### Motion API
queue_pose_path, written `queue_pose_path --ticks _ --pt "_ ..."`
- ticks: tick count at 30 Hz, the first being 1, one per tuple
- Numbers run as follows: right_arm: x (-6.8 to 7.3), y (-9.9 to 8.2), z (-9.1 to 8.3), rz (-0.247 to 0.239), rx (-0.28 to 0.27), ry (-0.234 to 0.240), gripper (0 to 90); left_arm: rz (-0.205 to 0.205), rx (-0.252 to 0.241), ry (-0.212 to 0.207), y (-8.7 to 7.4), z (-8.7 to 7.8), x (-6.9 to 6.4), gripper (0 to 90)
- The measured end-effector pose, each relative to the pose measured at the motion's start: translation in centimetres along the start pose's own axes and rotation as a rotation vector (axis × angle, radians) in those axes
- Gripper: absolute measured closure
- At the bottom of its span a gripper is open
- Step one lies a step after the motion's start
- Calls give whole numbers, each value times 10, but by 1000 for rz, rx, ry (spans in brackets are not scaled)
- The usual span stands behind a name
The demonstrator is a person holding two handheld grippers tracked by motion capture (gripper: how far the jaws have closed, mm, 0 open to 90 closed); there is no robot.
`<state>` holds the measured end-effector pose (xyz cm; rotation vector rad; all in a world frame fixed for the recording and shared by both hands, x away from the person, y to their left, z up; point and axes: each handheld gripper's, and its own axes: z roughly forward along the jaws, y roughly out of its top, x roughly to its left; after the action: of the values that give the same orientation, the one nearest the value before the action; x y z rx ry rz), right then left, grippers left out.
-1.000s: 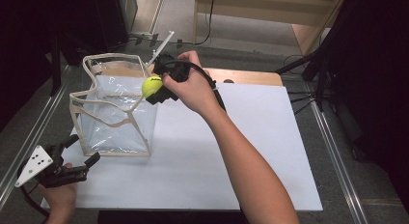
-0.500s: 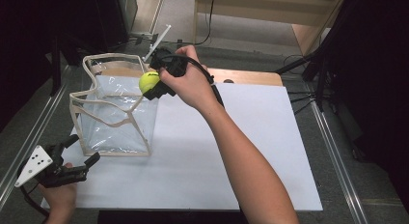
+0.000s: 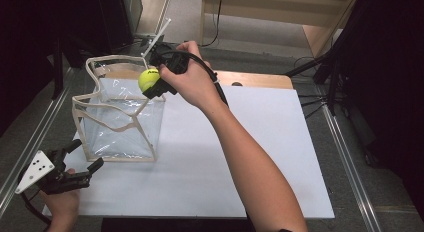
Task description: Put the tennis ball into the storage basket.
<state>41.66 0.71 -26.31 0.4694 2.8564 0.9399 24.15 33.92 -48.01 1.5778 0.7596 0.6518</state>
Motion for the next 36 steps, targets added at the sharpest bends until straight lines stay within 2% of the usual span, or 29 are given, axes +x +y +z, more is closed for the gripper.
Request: queue_pose_path --ticks 19,36 --pt "6 24 16 -29 13 20 238 -4 -1 0 0 0 0 53" --pt "10 33 42 -43 47 41 238 -6 -4 -2 0 -1 0 53"
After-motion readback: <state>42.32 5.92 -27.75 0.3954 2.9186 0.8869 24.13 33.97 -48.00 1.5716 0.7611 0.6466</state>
